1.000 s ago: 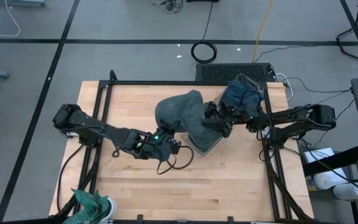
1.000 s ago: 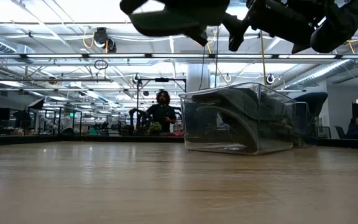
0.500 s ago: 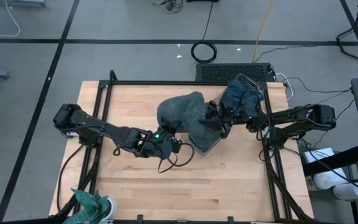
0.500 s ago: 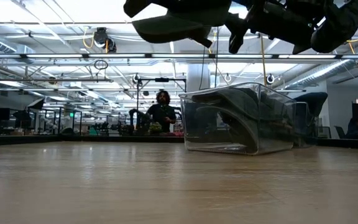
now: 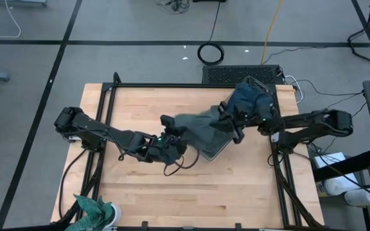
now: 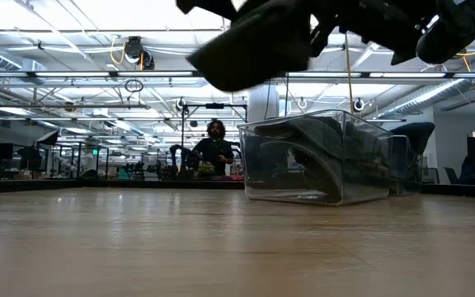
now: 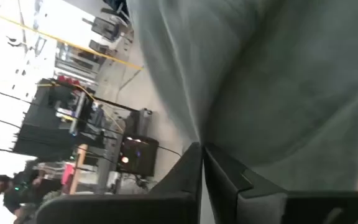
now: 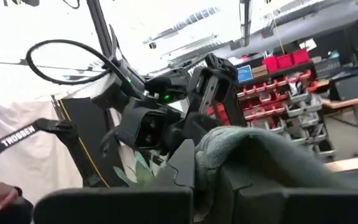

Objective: Pick & Place hat
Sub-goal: Put the gray cap into the bottom transparent bin

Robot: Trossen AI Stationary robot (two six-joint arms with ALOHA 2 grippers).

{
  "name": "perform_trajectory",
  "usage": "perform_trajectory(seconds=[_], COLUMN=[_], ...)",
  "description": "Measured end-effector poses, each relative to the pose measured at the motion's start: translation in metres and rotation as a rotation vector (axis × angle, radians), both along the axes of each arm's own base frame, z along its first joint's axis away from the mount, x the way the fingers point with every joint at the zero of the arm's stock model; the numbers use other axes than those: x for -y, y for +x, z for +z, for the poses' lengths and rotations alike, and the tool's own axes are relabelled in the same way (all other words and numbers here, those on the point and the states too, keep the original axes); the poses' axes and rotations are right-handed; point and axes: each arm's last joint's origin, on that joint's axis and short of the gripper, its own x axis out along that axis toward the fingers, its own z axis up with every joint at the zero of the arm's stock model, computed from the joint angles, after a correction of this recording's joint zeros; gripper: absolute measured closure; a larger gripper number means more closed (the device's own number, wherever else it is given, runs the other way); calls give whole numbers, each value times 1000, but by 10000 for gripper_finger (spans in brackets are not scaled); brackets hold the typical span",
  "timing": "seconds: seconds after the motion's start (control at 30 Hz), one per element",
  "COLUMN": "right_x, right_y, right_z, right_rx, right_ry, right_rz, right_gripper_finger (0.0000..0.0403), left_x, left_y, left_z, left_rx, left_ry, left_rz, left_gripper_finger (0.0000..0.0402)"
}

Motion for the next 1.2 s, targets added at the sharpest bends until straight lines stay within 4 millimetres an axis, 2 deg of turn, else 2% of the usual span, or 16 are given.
perform_trajectory(seconds=[0.13,0.2,0.33,0.53,0.73,0.97,1.2], right_x=[3,10,20,23,15,11,12], right_y=[-13,-16,-15,-3,-6,-17,-16], right_z=[17,30,63,102,105,94,83], right_rx=[16,-30,-218,-574,-772,-877,-911], right_ry=[-44,-59,-97,-185,-287,-354,-403], right_rz=[-62,-105,-155,-10,179,236,197], right_gripper_finger=[395,395,395,395,395,395,395], left_x=[6,9,8,-6,-22,-31,-33], left_y=[-8,-14,-22,-24,-20,-21,-21], left_z=[2,4,10,13,12,8,8], left_rx=[13,13,16,20,29,1,7], left_ry=[-41,-67,-135,-198,-279,-351,-361], left_rz=[5,-11,-41,-17,10,26,35], left_gripper_finger=[381,381,381,380,380,380,380])
